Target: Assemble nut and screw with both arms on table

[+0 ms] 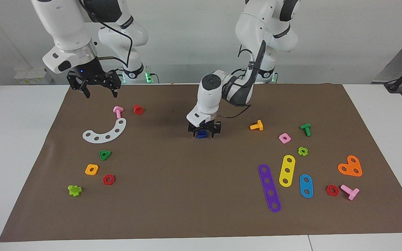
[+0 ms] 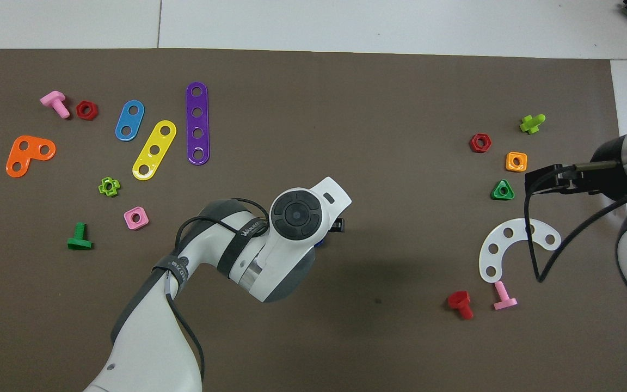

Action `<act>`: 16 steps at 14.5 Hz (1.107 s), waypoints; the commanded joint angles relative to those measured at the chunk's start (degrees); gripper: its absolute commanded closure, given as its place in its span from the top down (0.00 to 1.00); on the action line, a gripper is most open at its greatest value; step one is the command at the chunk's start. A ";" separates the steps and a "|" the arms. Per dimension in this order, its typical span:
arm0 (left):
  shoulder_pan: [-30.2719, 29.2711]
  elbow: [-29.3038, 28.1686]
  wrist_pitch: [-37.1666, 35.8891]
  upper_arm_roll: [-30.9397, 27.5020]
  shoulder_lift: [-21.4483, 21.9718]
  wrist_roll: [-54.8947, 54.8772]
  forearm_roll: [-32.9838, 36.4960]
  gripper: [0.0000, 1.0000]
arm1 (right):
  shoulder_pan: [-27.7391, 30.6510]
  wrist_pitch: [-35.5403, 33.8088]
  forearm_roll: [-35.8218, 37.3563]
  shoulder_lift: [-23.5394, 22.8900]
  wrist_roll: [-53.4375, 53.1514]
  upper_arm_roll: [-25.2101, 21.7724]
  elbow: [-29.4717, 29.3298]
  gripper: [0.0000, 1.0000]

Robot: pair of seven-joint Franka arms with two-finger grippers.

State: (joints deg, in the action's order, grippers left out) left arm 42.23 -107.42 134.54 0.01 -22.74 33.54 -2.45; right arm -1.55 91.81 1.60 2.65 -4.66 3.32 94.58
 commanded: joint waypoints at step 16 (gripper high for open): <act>-25.34 25.08 -39.08 -3.44 4.19 -22.60 3.31 1.00 | 0.23 -2.95 -0.72 -3.27 -1.58 0.54 -6.52 0.99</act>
State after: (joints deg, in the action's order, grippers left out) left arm 20.29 -81.40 97.61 -4.17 -20.72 16.12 -1.03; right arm -1.59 90.46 -0.12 1.50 -5.39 3.26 91.32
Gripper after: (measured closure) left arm 0.000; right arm 0.009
